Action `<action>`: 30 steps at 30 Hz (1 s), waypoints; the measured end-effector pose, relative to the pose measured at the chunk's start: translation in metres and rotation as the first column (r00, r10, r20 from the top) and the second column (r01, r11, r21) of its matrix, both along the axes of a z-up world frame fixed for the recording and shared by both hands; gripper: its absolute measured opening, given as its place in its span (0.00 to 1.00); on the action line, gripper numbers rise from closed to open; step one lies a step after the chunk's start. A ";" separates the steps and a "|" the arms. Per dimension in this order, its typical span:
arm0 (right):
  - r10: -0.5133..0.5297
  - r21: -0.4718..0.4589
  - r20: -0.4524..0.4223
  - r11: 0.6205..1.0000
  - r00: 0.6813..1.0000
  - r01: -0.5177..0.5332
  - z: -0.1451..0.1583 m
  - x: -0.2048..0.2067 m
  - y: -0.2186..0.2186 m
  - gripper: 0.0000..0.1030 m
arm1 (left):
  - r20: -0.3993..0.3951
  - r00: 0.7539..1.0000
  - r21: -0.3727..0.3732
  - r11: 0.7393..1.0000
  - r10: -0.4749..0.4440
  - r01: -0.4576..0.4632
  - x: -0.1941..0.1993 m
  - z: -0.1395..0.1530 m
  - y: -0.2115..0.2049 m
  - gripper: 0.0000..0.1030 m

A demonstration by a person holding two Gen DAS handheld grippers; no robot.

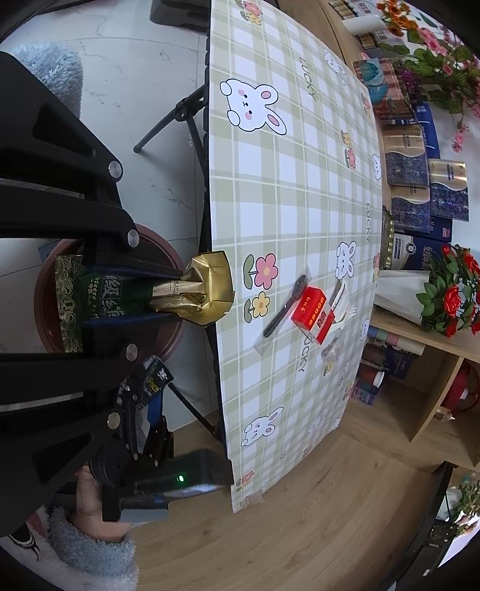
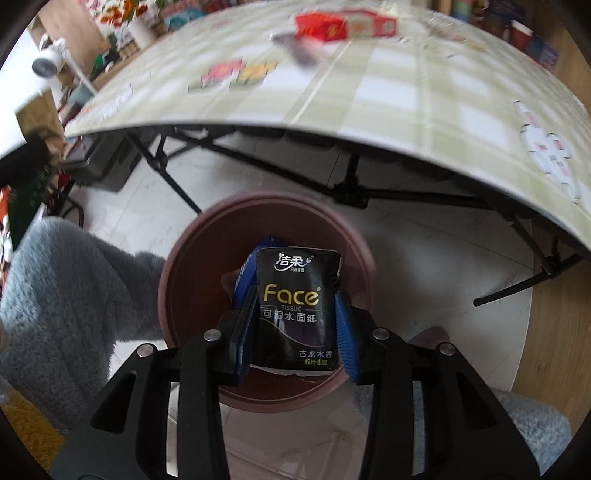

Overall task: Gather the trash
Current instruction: 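Open the right tool to drop the tissue pack into the bin, then lower the snack pack into the bin and open the left tool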

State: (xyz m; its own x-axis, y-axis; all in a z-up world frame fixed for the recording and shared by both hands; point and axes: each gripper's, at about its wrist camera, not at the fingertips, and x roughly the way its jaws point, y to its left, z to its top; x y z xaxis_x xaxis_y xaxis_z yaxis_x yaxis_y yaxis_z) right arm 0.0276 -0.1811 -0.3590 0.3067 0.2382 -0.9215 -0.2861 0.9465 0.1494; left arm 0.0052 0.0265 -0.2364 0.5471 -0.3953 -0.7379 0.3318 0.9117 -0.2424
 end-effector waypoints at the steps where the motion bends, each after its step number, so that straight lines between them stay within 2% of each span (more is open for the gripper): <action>1: 0.009 -0.008 -0.011 1.000 1.000 -0.009 -0.004 0.001 0.003 0.39 | 0.000 1.000 -0.001 1.000 0.002 -0.002 0.001 0.000 0.000 0.16; 7: 0.044 -0.018 -0.067 0.999 0.997 -0.045 -0.023 0.005 0.016 0.41 | -0.034 0.999 0.007 1.000 0.005 -0.005 0.005 -0.014 0.002 0.16; 11: 0.056 -0.007 -0.061 0.998 0.997 -0.057 -0.018 0.005 0.018 0.49 | -0.049 0.999 0.003 1.000 0.009 -0.009 0.008 -0.020 0.004 0.16; 12: 0.054 -0.006 -0.050 0.999 0.997 -0.054 -0.013 0.005 0.018 0.52 | -0.054 0.998 0.002 1.000 0.009 -0.009 0.009 -0.021 0.004 0.16; 14: 0.045 -0.001 -0.015 0.999 0.999 -0.045 -0.004 0.005 0.016 0.68 | -0.056 0.998 0.004 1.000 0.006 -0.006 0.009 -0.022 0.003 0.16; 16: 0.028 0.010 0.031 1.000 0.999 -0.029 0.008 0.003 0.013 0.79 | -0.060 0.998 0.008 1.000 0.000 0.001 0.009 -0.024 0.000 0.16; 19: 0.006 0.020 0.087 1.000 0.996 -0.007 0.025 -0.001 0.009 0.89 | -0.072 0.997 0.013 1.000 -0.011 0.012 0.008 -0.027 -0.004 0.16; 30: -0.113 0.049 0.273 0.993 0.955 0.103 0.084 -0.008 -0.024 0.94 | -0.116 0.992 0.053 0.998 -0.039 0.045 0.011 -0.046 -0.019 0.17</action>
